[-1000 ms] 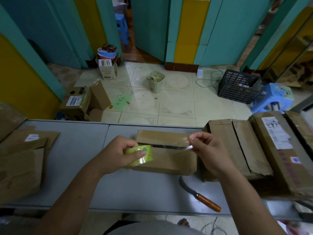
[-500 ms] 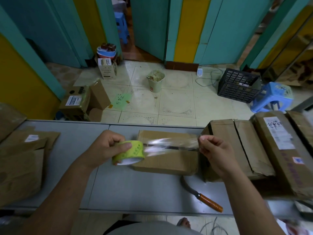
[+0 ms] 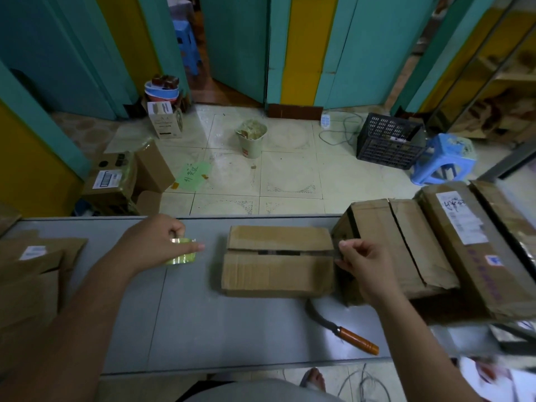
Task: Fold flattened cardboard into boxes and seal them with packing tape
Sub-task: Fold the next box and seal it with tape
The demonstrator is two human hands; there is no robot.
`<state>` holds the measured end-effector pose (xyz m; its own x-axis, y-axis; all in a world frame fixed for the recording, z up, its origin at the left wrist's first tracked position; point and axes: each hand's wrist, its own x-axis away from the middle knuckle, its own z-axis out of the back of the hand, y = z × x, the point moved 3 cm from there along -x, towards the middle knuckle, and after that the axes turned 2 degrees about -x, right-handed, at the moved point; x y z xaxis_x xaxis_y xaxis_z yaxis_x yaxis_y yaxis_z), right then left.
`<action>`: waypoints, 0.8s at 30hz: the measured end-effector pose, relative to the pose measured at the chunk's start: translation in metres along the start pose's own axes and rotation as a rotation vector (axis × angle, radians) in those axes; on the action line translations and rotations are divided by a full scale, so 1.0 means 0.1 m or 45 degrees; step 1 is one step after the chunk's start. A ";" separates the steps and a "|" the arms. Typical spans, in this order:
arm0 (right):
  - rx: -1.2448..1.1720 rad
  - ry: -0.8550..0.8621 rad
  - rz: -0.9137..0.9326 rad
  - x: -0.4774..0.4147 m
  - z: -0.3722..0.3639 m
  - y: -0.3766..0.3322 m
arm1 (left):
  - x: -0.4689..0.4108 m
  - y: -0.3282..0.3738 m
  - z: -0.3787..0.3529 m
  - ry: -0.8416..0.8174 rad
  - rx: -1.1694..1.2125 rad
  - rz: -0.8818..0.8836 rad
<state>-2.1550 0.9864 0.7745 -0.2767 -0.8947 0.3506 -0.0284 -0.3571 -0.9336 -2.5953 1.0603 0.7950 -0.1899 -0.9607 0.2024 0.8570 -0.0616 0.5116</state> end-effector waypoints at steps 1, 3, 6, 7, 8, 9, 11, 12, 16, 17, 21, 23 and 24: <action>0.054 0.036 0.019 0.01 -0.04 0.04 | -0.04 0.00 -0.02 -0.004 -0.055 0.009; 0.210 0.151 0.101 0.01 -0.10 0.10 | -0.11 0.05 -0.08 -0.061 -0.124 0.004; 0.346 0.274 0.213 -0.06 -0.19 0.18 | -0.23 0.12 -0.19 -0.191 -0.268 -0.030; 0.328 0.290 0.198 -0.09 -0.22 0.23 | -0.28 0.13 -0.22 -0.236 -0.317 -0.043; 0.293 0.308 0.162 -0.14 -0.23 0.29 | -0.32 0.14 -0.25 -0.282 -0.344 -0.051; 0.252 0.323 0.121 -0.19 -0.24 0.36 | -0.36 0.14 -0.27 -0.326 -0.349 -0.053; 0.121 0.324 0.024 -0.30 -0.26 0.49 | -0.42 0.12 -0.31 -0.409 -0.345 -0.045; 0.031 0.324 -0.034 -0.34 -0.27 0.56 | -0.45 0.10 -0.33 -0.458 -0.356 -0.041; -0.133 0.313 -0.169 -0.44 -0.38 0.79 | -0.55 0.01 -0.39 -0.645 -0.326 -0.040; -0.146 0.303 -0.178 -0.44 -0.41 0.82 | -0.56 -0.01 -0.40 -0.683 -0.309 -0.042; -0.177 0.275 -0.169 -0.44 -0.42 0.79 | -0.54 -0.01 -0.38 -0.726 -0.205 -0.047; -0.136 0.255 -0.117 -0.42 -0.40 0.68 | -0.54 0.00 -0.34 -0.688 -0.157 -0.038; -0.081 0.254 -0.078 -0.40 -0.38 0.61 | -0.55 0.01 -0.32 -0.666 -0.140 -0.029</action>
<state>-2.1821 1.0103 0.7009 -0.4569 -0.7990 0.3910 -0.1097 -0.3855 -0.9161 -2.5685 1.1042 0.7576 -0.3986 -0.6972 0.5958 0.8895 -0.1358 0.4362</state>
